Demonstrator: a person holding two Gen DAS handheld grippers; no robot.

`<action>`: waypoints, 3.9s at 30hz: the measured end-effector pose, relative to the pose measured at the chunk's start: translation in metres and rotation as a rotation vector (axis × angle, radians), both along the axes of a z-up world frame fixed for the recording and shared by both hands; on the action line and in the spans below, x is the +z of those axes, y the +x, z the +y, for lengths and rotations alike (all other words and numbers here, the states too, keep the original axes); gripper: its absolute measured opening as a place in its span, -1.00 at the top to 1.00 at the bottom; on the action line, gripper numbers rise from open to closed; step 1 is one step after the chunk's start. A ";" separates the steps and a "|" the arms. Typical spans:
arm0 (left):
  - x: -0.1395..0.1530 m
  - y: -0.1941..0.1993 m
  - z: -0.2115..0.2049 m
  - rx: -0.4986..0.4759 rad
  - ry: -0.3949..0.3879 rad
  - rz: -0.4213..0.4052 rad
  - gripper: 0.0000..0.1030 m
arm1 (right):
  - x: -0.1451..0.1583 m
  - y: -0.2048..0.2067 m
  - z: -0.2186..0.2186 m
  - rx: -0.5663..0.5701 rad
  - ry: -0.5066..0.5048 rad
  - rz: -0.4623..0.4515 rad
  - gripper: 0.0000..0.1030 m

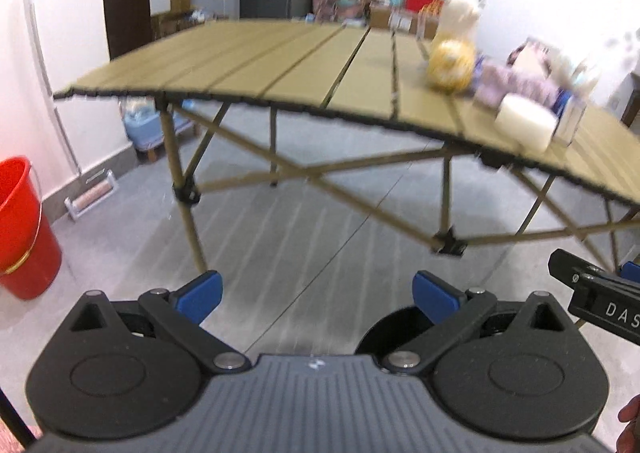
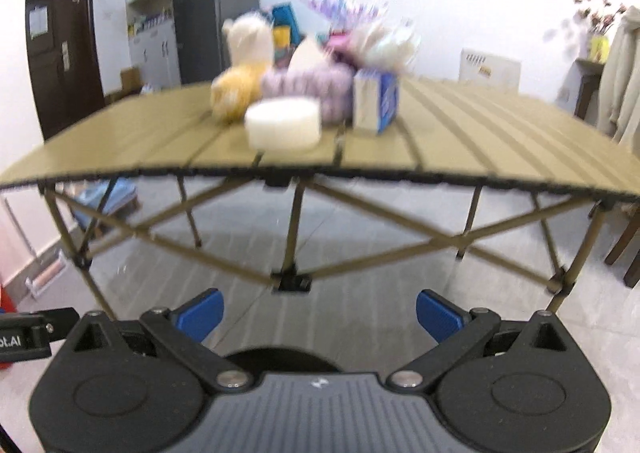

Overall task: Collect trash
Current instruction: 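Move both tools from the bin toward the items on the table, then grasp the white round sponge with the left tool, then grasp the clear plastic bag with the right tool while left holds sponge, then carry the white sponge and plastic bag back over the black bin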

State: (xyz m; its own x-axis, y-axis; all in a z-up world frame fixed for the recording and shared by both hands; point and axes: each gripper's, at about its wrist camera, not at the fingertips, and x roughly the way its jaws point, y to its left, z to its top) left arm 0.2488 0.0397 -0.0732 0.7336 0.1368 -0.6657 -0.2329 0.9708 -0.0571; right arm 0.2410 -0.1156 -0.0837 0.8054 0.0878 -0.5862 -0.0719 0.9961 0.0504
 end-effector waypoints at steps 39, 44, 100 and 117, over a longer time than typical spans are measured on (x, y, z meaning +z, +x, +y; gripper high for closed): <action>0.056 0.085 -0.134 -0.201 0.085 -0.229 -1.00 | 0.058 0.046 -0.119 -0.127 0.084 -0.375 -1.00; 0.045 0.111 -0.141 -0.195 0.110 -0.215 -1.00 | 0.054 0.062 -0.129 -0.147 0.098 -0.363 -1.00; 0.049 0.151 -0.011 -0.098 0.079 -0.277 -0.05 | 0.048 0.200 -0.056 -0.119 0.177 -0.320 -0.08; 0.063 0.126 -0.026 -0.125 0.076 -0.305 -0.05 | 0.067 0.165 -0.053 -0.055 0.153 -0.372 0.23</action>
